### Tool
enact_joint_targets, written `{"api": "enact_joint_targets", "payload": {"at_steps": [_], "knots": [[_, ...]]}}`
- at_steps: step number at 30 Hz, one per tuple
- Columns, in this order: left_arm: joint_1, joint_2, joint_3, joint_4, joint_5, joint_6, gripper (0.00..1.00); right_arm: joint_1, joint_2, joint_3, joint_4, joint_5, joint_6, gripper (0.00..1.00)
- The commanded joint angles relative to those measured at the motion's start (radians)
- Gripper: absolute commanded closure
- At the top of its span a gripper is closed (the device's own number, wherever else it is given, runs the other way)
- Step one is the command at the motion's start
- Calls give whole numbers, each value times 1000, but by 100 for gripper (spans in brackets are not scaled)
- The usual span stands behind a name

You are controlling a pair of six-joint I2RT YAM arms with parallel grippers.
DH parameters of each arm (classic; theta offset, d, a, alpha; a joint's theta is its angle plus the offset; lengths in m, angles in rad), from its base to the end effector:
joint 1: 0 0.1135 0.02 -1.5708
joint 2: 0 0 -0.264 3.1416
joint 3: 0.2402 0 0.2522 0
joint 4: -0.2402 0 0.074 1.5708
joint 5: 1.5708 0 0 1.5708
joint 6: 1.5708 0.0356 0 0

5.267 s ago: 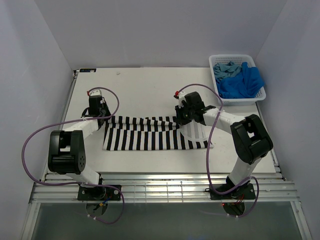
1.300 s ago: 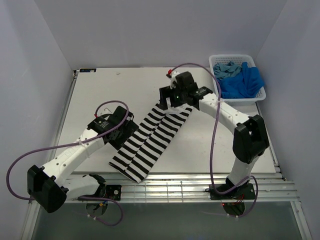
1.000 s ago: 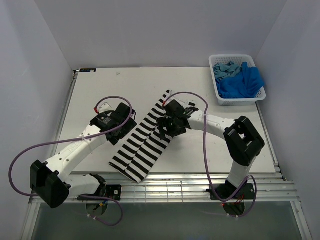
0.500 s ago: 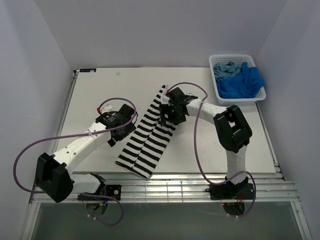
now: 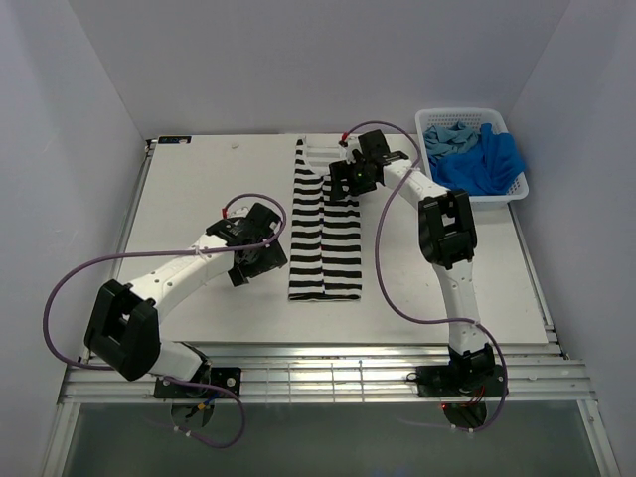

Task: Fold and stack the tank tops
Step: Fold the tank top

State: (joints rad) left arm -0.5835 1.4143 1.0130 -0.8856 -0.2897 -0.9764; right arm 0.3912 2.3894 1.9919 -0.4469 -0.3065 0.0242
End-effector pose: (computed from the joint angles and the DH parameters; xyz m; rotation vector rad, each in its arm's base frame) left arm 0.2210 -0.1337 0.2300 -0.5904 2.6744 0.0088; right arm 0.4891 0.2134 0.1737 -0.5849 2.3681 0.5589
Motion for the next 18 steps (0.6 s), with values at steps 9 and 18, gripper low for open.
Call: {"api": "enact_joint_targets", "payload": {"at_steps": [9,18], "knots": [[2,-86,-211,321,325,116,2,29,-369,-299,164,26,68,10],[4,-38,-278,482,402,139,2,123,-843,-985,324,161,307,10]]}}
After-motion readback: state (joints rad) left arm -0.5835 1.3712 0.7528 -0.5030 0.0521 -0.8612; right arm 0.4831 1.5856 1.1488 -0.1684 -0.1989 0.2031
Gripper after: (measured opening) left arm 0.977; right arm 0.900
